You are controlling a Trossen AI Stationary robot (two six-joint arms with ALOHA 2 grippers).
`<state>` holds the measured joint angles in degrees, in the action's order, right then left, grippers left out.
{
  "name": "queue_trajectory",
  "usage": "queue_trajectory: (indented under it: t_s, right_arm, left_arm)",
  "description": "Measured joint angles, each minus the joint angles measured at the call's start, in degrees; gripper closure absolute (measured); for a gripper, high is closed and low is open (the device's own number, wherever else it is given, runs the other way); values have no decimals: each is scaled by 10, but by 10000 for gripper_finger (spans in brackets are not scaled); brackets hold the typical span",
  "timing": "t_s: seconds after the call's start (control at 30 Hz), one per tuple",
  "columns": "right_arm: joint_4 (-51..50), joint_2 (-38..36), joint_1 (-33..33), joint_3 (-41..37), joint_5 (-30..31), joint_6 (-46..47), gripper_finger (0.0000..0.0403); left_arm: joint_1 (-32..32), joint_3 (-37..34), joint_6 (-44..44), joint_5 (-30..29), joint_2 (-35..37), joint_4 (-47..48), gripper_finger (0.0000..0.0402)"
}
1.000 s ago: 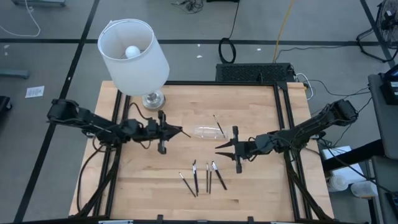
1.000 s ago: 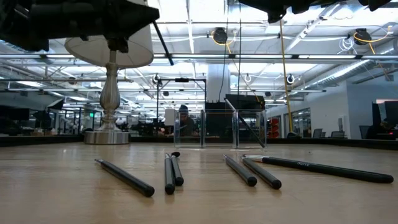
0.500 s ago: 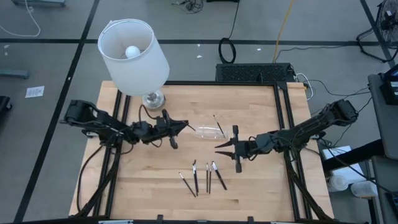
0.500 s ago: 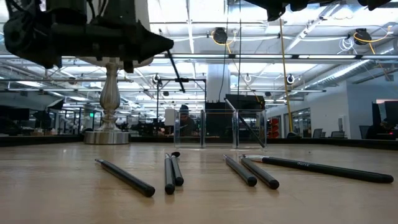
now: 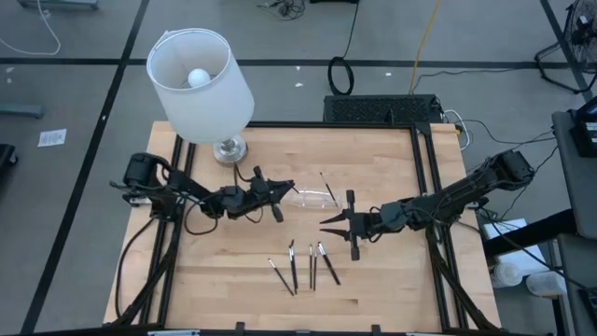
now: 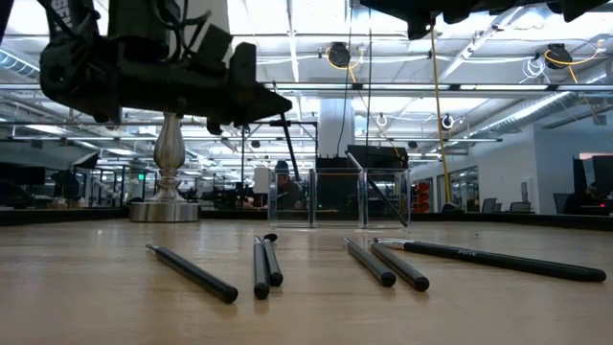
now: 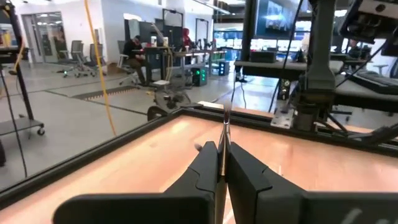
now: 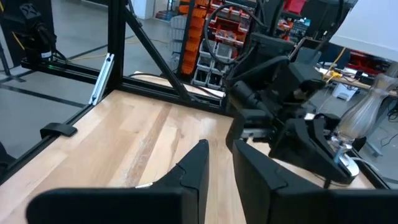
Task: Put items in baskets/containers
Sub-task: Put the eyeshadow brush into the transparent organizer
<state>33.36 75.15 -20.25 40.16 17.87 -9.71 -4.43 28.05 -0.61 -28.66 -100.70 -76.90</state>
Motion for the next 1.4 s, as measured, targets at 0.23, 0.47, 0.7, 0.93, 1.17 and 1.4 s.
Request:
queue_trajectory:
  t_s: [0.23, 0.47, 0.7, 0.93, 1.17, 1.4]
  right_arm:
    - [11, 8, 0, 0, 0, 0, 344]
    - [12, 8, 0, 0, 0, 0, 344]
    - [11, 8, 0, 0, 0, 0, 344]
    - [12, 8, 0, 0, 0, -1, 344]
    - [11, 8, 0, 0, 0, -4, 344]
    - [11, 8, 8, 0, 0, -1, 344]
  left_arm:
    - [18, 8, -9, 6, -32, 0, 386]
    - [34, 8, -41, 7, -51, -1, 386]
    - [38, 8, -51, 19, -51, 7, 386]
    - [39, 8, -61, 18, -51, 23, 386]
    - [39, 8, -54, 18, -51, 35, 386]
    - [40, 8, -51, 18, -51, 41, 385]
